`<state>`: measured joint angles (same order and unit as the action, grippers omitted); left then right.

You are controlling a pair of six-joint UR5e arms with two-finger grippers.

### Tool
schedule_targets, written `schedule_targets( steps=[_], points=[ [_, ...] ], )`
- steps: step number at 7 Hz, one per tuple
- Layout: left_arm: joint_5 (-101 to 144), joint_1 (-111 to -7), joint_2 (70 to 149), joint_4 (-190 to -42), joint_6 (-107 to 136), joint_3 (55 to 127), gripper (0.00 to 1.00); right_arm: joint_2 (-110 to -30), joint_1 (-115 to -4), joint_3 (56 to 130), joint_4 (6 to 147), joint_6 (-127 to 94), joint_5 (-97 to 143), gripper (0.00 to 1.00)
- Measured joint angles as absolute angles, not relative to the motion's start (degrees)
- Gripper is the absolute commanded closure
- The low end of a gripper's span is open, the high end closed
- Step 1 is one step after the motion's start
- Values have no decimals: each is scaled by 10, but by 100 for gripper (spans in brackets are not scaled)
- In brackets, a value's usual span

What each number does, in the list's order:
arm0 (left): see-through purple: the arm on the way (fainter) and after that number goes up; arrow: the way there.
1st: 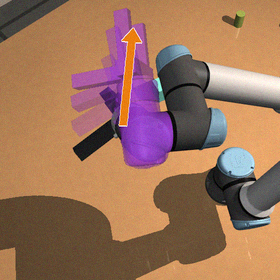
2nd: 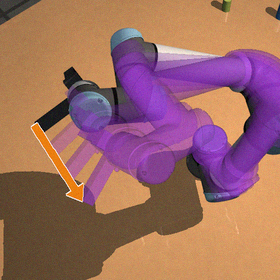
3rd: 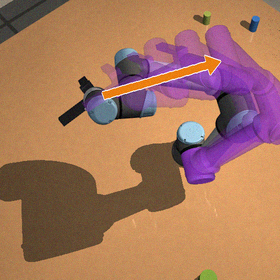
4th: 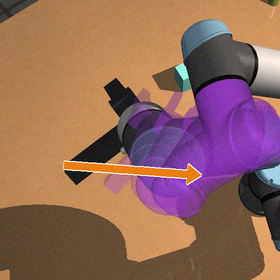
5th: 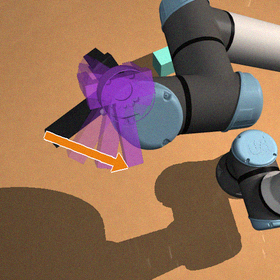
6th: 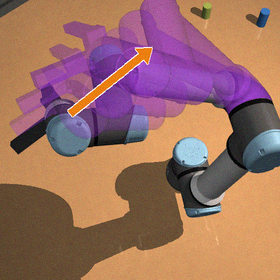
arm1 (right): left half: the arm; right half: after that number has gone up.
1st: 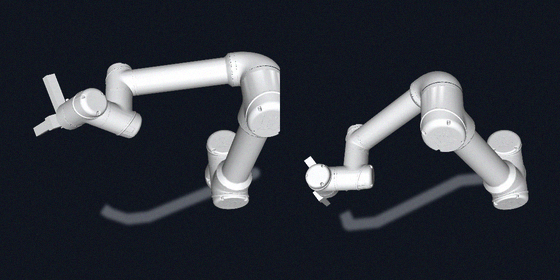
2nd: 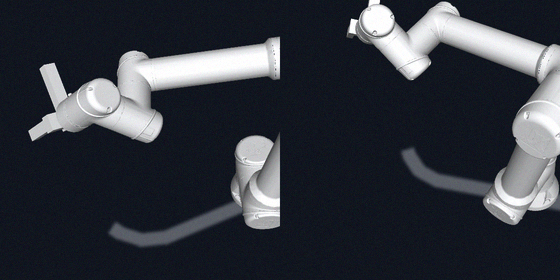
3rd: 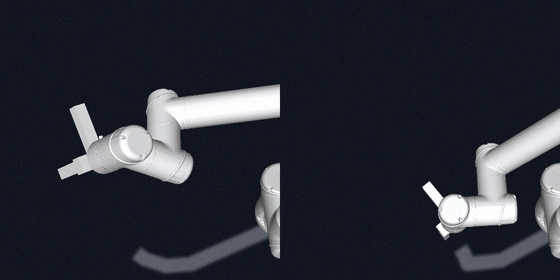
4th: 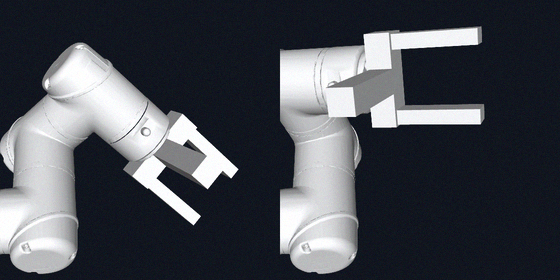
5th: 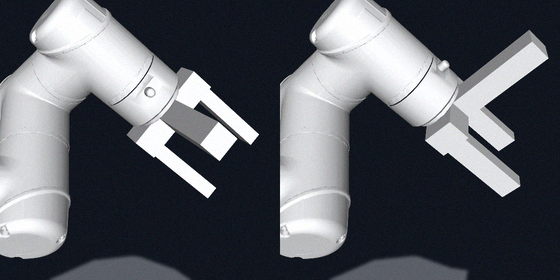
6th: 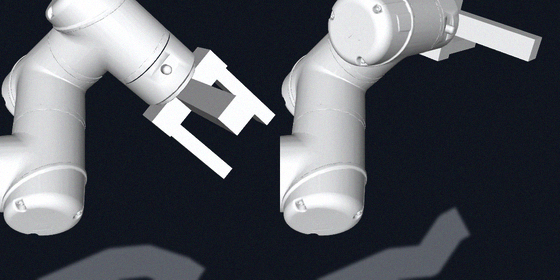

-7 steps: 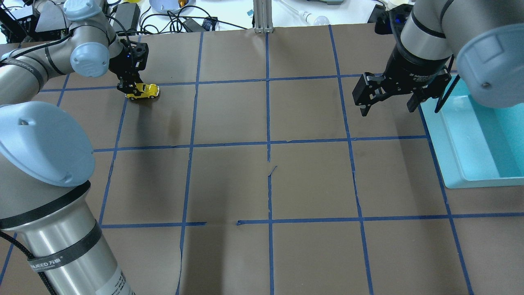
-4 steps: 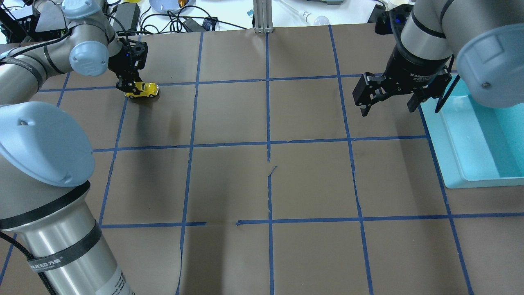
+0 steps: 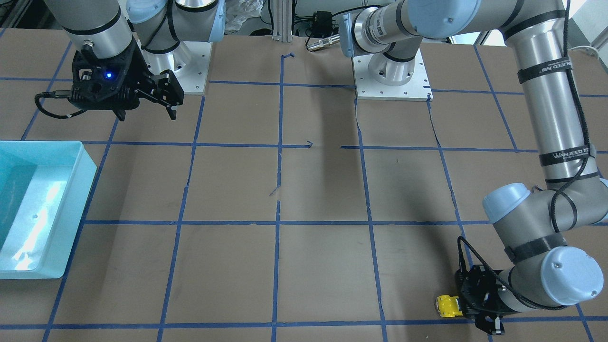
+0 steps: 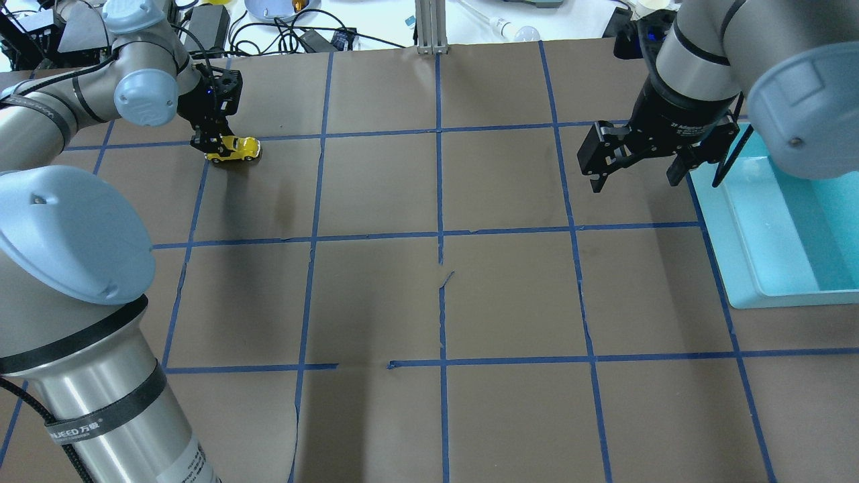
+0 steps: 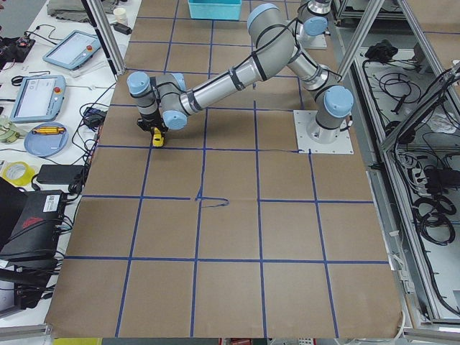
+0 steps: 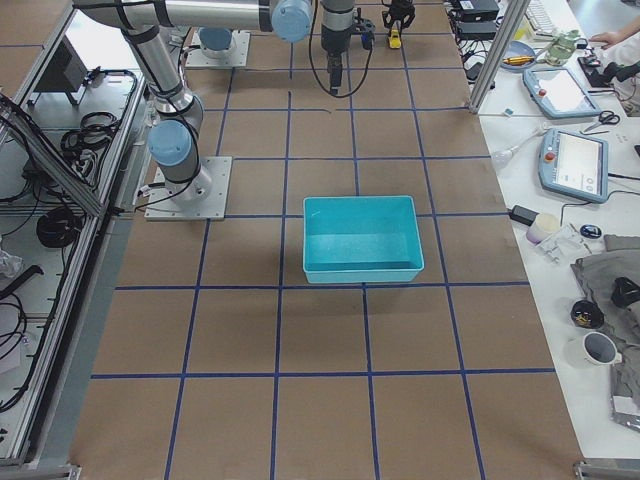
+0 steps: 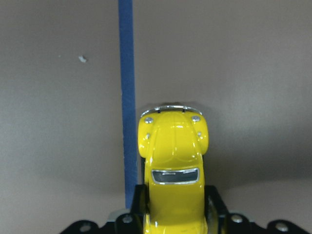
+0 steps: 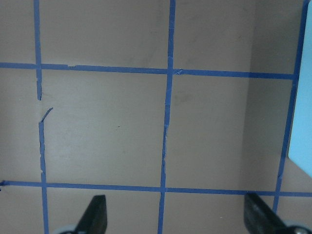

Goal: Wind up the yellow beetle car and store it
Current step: 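Press the car down and drag it backward with the left gripper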

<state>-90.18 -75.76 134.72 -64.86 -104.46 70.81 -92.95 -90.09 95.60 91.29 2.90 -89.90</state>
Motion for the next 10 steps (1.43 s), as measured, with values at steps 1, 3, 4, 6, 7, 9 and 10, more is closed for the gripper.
schedule_targets(
  steps=[1, 3, 4, 6, 7, 9, 10],
  points=[
    [-902, -755, 1348, -649, -1049, 708, 100, -929, -901, 956, 913, 29, -898, 0],
    [-901, -744, 1349, -649, -1065, 709, 100, -929, -901, 957, 913, 29, -899, 0],
    [-900, -739, 1349, -649, -1073, 709, 100, -930, -901, 956, 913, 29, -900, 0],
    [-892, -728, 1349, -649, -1095, 710, 100, -930, -901, 956, 913, 29, -897, 0],
    [-889, -722, 1348, -649, -1104, 711, 100, -929, -901, 956, 913, 29, -896, 0],
    [-887, -713, 1348, -649, -1117, 711, 100, -929, -901, 956, 913, 28, -896, 0],
    [-888, -711, 1348, -649, -1120, 711, 100, -930, -901, 956, 913, 29, -897, 0]
  ],
)
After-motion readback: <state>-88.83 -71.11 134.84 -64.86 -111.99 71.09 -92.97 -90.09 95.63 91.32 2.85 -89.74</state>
